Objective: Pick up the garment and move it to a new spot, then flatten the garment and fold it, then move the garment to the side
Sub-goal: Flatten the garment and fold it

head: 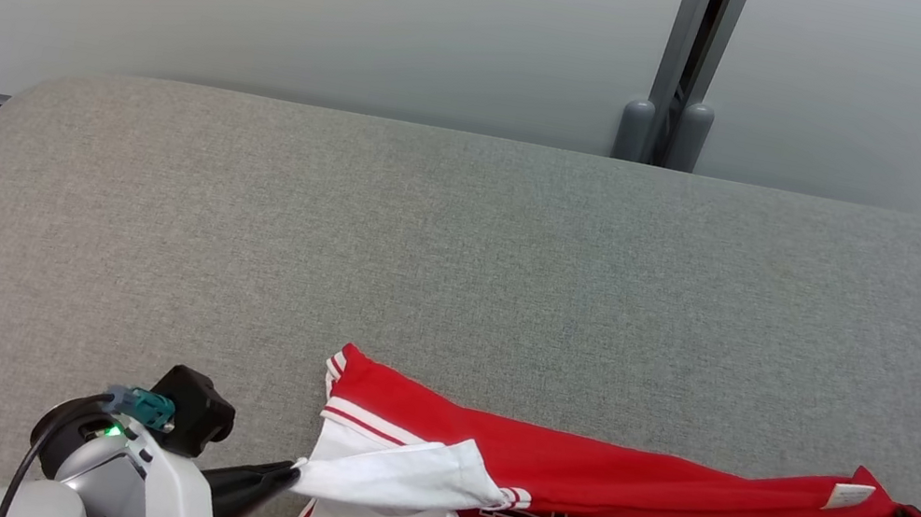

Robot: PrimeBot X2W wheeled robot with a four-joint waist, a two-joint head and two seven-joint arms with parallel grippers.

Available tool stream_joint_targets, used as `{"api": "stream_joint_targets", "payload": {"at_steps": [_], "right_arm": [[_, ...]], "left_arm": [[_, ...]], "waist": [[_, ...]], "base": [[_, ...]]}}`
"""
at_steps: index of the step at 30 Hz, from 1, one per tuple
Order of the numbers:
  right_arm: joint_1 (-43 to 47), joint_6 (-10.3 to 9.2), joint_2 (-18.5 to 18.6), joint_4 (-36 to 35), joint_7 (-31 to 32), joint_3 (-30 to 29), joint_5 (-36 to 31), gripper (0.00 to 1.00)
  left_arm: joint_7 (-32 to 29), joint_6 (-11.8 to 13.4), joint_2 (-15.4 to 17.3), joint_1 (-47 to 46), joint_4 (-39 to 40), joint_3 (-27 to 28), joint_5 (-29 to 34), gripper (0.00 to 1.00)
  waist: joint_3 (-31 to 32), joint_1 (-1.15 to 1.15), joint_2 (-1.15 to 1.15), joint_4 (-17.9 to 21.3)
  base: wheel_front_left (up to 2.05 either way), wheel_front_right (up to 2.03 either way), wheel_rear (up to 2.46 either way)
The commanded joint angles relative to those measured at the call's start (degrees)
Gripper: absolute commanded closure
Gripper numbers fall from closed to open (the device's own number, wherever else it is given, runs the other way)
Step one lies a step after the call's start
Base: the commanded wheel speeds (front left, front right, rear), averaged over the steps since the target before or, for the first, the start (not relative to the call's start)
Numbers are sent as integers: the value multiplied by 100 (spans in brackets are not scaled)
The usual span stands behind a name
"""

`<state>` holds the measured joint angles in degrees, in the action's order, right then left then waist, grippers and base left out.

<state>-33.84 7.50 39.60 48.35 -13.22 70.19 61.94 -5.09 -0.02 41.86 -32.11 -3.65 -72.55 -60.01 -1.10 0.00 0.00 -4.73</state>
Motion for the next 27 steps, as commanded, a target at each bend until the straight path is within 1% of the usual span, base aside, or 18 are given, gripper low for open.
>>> {"api": "stream_joint_targets", "payload": {"at_steps": [1,5,11,14,18,19,20,21,22,23,27], "right_arm": [[3,-2,126,-187,-9,74,9,100],[50,-2,368,-624,201,189,82,100],[111,-2,727,-1220,602,278,144,100],[143,-2,799,-1353,702,291,191,100],[242,-2,887,-1539,996,307,324,100],[244,-2,906,-1553,1018,303,352,75],[293,-2,900,-1517,1138,305,527,0],[340,-2,891,-1529,1261,307,619,0],[386,-2,906,-1533,1426,309,751,0],[390,-2,938,-1564,1558,309,798,0],[354,-2,1053,-1660,1755,311,909,0]], "left_arm": [[-23,-5,38,79,-31,3,-8,100],[-129,-30,49,116,-72,-13,60,100],[-297,-71,47,181,-23,-24,1,100],[-343,-86,49,214,4,-29,-25,100],[-448,-108,20,251,46,-37,-18,100],[-468,-103,5,259,49,-36,5,100],[-471,-93,-11,273,47,-39,30,89],[-461,-56,-24,293,29,-40,50,37],[-453,-37,-36,310,12,-41,60,0],[-453,-27,-50,325,-1,-40,67,0],[-482,0,-72,386,-25,-45,67,0]], "waist": [[13,0,0,15],[35,0,0,41],[65,0,0,70],[73,0,0,76],[77,0,0,79],[78,0,0,78],[82,0,0,79],[90,0,0,78],[100,0,0,78],[111,0,0,78],[156,0,0,90]], "base": [[0,0,0],[0,0,0],[0,0,0],[0,0,0],[0,0,0],[0,0,0],[0,0,0],[0,0,0],[0,0,0],[0,0,0],[0,0,0]]}}
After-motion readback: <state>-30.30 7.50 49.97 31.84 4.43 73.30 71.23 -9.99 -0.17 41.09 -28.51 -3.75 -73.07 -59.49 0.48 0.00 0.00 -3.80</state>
